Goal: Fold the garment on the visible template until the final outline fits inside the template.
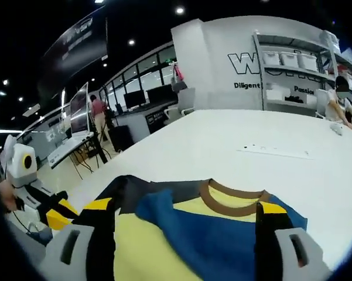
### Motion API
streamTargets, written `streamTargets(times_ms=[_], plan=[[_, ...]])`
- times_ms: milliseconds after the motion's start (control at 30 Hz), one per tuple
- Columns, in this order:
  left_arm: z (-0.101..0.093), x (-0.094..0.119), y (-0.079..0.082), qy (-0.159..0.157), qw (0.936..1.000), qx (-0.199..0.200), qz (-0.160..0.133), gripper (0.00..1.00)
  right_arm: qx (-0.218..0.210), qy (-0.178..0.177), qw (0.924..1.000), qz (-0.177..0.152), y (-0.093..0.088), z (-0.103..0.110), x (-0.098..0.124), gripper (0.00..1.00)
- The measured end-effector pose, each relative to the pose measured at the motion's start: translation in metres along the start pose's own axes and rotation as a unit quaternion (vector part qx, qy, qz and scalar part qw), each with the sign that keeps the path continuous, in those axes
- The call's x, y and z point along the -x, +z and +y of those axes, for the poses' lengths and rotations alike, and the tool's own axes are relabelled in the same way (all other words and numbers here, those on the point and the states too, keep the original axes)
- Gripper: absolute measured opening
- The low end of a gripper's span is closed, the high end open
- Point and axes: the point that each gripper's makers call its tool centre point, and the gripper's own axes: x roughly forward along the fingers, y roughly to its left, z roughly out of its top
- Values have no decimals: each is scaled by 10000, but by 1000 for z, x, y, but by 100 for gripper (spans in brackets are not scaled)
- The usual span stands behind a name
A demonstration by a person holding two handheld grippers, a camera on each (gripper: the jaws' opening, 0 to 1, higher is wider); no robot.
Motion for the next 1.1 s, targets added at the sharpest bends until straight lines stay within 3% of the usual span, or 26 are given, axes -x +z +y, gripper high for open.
streamTargets(times_ms=[133, 500, 567, 833, 967, 1100], plan=[[2, -11, 2, -14, 10000, 50, 9, 12, -28, -246, 9996, 94, -6, -17, 8, 98], [20, -42, 5, 83, 9994, 349, 19, 14, -113, -489, 9983, 309, -26, -47, 14, 90], [22, -46, 5, 70, 9993, 361, 96, 14, -133, -524, 9977, 416, -32, -53, 16, 84], [29, -60, 14, 105, 9996, 260, 75, 17, -191, -774, 9950, 601, -50, -80, 21, 83], [34, -70, 16, 132, 9993, 339, 19, 17, -254, -1021, 9936, 418, -46, -97, 24, 64], [38, -77, 16, 197, 9987, 469, -24, 17, -145, -1079, 9927, 513, -48, -104, 21, 65]])
